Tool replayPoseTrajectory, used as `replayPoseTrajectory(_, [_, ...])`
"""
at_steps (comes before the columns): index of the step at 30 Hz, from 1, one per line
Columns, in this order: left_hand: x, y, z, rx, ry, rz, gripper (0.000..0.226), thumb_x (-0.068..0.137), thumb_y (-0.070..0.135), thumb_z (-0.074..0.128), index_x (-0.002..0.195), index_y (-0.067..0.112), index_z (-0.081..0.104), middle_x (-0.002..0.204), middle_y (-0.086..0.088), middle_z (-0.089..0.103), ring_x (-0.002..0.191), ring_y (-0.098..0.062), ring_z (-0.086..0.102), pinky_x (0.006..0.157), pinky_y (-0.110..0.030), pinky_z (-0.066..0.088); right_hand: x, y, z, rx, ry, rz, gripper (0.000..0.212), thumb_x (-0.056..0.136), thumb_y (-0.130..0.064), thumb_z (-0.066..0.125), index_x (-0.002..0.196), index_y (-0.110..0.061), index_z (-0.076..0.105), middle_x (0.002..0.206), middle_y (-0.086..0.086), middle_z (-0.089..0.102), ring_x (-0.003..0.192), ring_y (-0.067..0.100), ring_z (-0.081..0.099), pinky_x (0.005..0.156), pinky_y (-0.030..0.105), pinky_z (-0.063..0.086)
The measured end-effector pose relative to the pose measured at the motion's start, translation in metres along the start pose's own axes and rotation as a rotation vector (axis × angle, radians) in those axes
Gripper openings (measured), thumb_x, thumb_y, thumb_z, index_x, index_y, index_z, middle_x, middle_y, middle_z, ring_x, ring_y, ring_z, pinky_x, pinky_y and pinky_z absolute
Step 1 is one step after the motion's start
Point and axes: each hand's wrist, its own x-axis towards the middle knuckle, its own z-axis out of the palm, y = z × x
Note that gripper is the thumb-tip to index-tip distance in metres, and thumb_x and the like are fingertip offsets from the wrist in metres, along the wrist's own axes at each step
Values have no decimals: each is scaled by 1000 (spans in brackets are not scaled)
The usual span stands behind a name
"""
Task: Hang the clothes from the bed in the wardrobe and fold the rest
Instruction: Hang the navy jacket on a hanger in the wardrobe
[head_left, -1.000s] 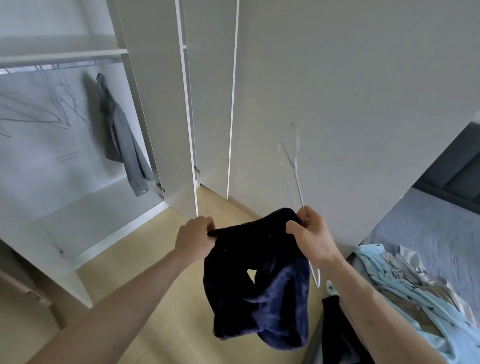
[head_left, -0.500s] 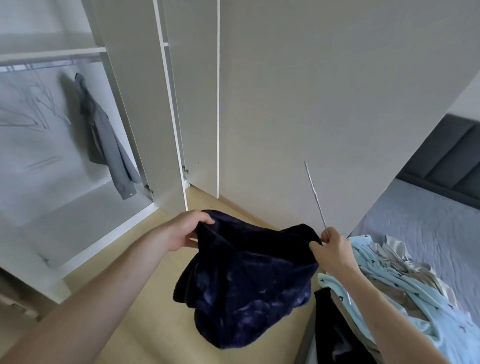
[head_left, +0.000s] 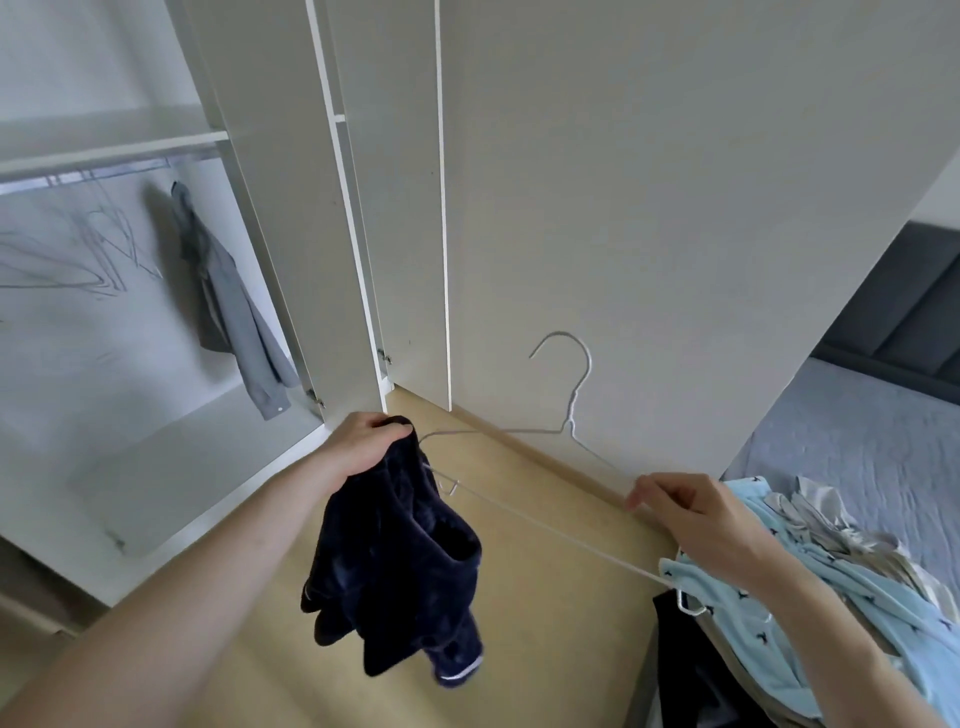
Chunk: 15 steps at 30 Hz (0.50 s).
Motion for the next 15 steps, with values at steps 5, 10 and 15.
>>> replayPoseTrajectory(5, [6,-15,-8,91,40,29,26,96,41,67,99,17,76,103,-12,75,96,-30,71,80,-33,51,-8,-4,0,-15,-43,-46,38,105,-36,54,75,-31,76,51,-6,22,46,14,22,44,18,22])
replayPoseTrajectory(10, [-1,-3,-1,118,29,101,34,96,41,67,93,8,73,78,-9,65,74,-23,59,69,-32,41,-6,-10,10,-72,-78,-96,36,104,-41,52,78,-34,76,52,-4,21,45,13,23,45,18,27])
replayPoseTrajectory(15, [-15,25,1,152,40,234,27,96,40,67,72,29,72,59,10,57,58,-9,53,61,-27,38,-4,-17,21,-33,-101,-99,36,104,-42,51,80,-34,76,51,-3,22,42,13,27,43,18,24])
